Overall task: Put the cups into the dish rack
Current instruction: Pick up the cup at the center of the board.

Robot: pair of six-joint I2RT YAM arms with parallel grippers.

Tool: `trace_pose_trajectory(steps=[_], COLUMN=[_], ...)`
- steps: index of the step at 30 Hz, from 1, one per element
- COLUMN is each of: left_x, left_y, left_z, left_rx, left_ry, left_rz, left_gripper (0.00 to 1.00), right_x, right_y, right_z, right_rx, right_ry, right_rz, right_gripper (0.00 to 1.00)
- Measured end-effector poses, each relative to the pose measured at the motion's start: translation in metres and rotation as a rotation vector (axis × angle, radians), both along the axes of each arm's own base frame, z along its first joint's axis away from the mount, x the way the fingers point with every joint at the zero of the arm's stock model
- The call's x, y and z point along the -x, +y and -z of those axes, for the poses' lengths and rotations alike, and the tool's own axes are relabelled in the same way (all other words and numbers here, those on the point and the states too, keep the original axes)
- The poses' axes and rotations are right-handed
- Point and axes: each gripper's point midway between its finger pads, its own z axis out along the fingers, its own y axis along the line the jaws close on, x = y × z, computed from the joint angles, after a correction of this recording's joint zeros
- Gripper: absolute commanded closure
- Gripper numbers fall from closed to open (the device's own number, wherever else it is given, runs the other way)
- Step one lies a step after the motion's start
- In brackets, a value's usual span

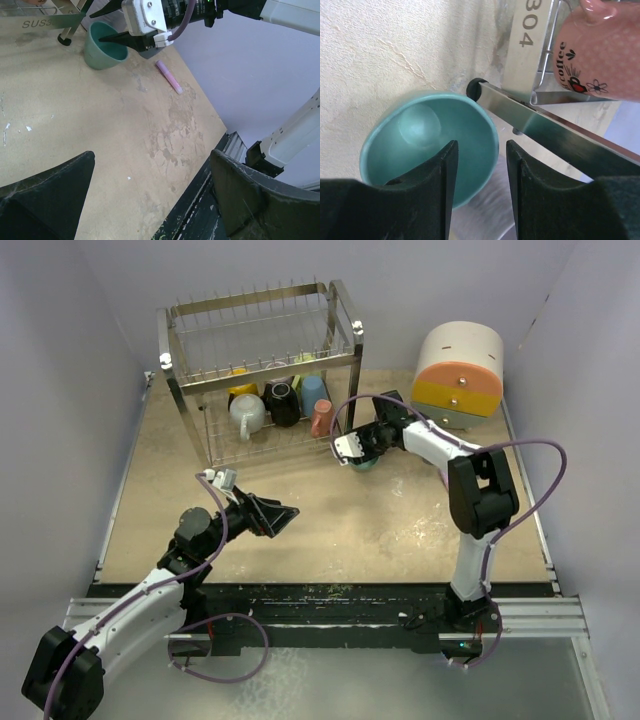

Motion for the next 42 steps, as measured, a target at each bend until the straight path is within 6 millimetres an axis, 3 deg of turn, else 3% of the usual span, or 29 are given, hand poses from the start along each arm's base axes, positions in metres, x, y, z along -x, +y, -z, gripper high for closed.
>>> trace_pose_trajectory(steps=[9, 24, 29, 33, 42], left_x=[0.0, 0.002, 0.003, 0.004, 0.014], left_y=[0.002, 0.002, 0.003, 0.002, -0.006], left_z=[0.005, 0.003, 0.0, -0.001, -0.016], left_rx=[-0.012, -0.008, -0.005, -0.003, 0.03], left_ry=[0.021, 0.013, 0.006, 0.003, -0.058], left_rz=[-0.007, -0.008, -0.007, -0.002, 0.074], left_gripper=[0.01, 0.01, 0.01, 0.01, 0.0], right_x=[-0.001, 0.0, 0.004, 0.017, 0.069], right_y=[0.001, 0.005, 0.003, 0.001, 0.005], right_z=[0.015, 0.014, 0.008, -0.002, -0.041], right_rx=[0.032, 0.042, 0.034, 0.0, -0.191], right_ry=[0.007, 0.001, 0.0, 0.027, 0.183], right_rz=[-0.004, -0.005, 0.009, 0.044, 0.169], right_gripper=[0.62, 1.0, 1.0, 1.0, 1.0])
